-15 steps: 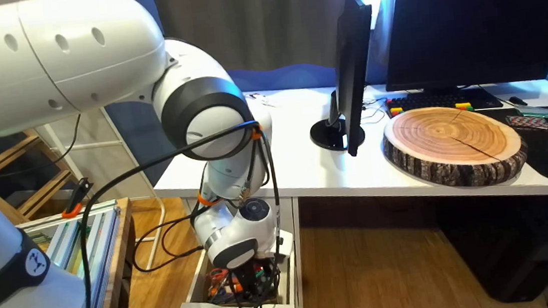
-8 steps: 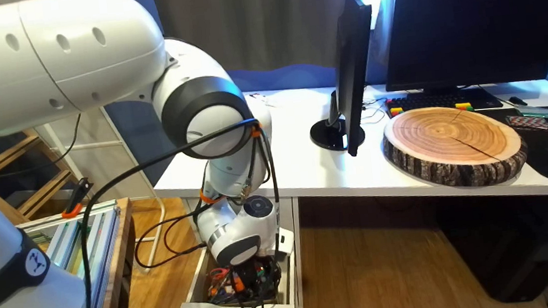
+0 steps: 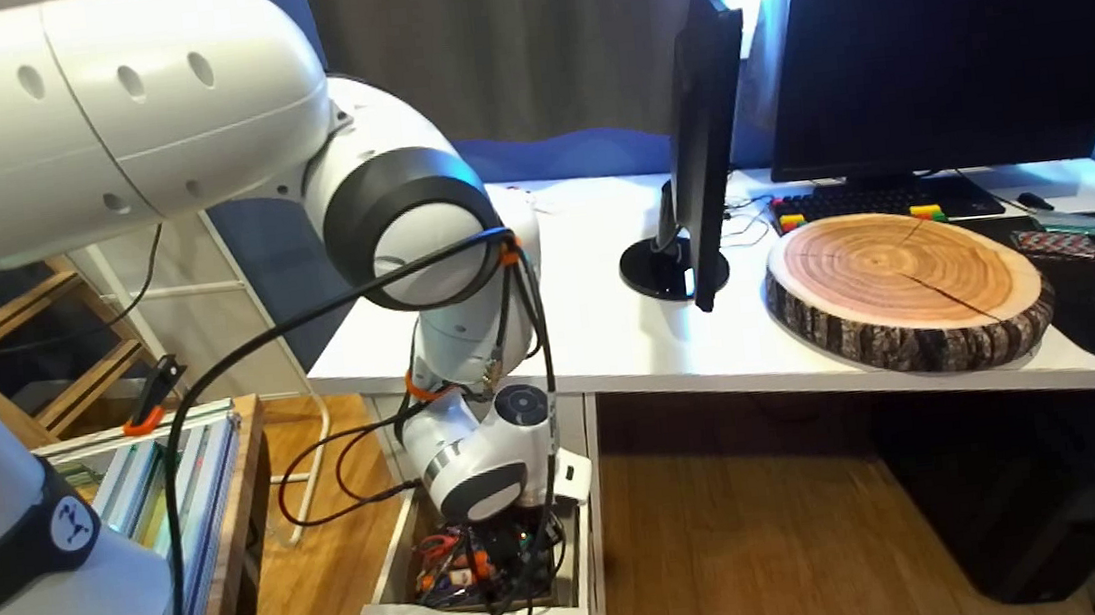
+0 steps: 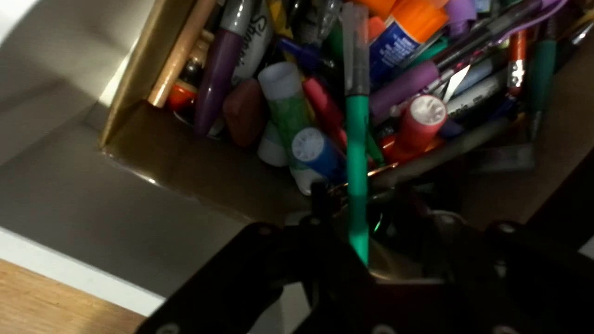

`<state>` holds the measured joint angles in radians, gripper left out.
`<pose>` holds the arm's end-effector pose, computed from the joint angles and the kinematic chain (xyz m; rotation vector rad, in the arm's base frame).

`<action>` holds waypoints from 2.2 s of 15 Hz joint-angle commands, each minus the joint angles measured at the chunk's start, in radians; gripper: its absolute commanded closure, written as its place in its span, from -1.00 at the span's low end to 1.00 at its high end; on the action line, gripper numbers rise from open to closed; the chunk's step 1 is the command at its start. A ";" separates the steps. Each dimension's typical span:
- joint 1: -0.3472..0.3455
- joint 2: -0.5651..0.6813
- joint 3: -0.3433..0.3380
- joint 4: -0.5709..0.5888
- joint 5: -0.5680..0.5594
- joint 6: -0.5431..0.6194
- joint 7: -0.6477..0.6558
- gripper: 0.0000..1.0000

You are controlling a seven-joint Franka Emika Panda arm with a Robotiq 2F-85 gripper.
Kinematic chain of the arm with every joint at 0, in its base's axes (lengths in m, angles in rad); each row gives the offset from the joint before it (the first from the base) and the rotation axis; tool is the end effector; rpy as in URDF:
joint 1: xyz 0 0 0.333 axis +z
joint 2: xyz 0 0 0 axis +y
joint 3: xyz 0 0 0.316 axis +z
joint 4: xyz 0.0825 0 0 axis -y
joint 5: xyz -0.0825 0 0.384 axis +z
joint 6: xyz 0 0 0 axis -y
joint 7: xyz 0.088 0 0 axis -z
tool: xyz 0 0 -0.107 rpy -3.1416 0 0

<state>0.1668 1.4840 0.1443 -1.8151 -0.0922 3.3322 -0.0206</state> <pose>0.4120 0.1647 -0.2105 -2.9482 -0.4281 -0.0413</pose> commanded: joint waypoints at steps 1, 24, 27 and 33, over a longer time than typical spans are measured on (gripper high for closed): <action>0.027 0.000 -0.007 0.021 0.040 -0.023 0.023 0.78; 0.052 -0.194 -0.035 -0.326 0.057 0.248 0.017 0.94; 0.068 -0.270 -0.037 -0.419 0.067 0.297 0.015 0.94; 0.124 -0.464 -0.051 -0.623 0.117 0.356 0.012 0.94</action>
<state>0.2406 1.1513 0.1112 -2.2965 -0.0321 3.6620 -0.0002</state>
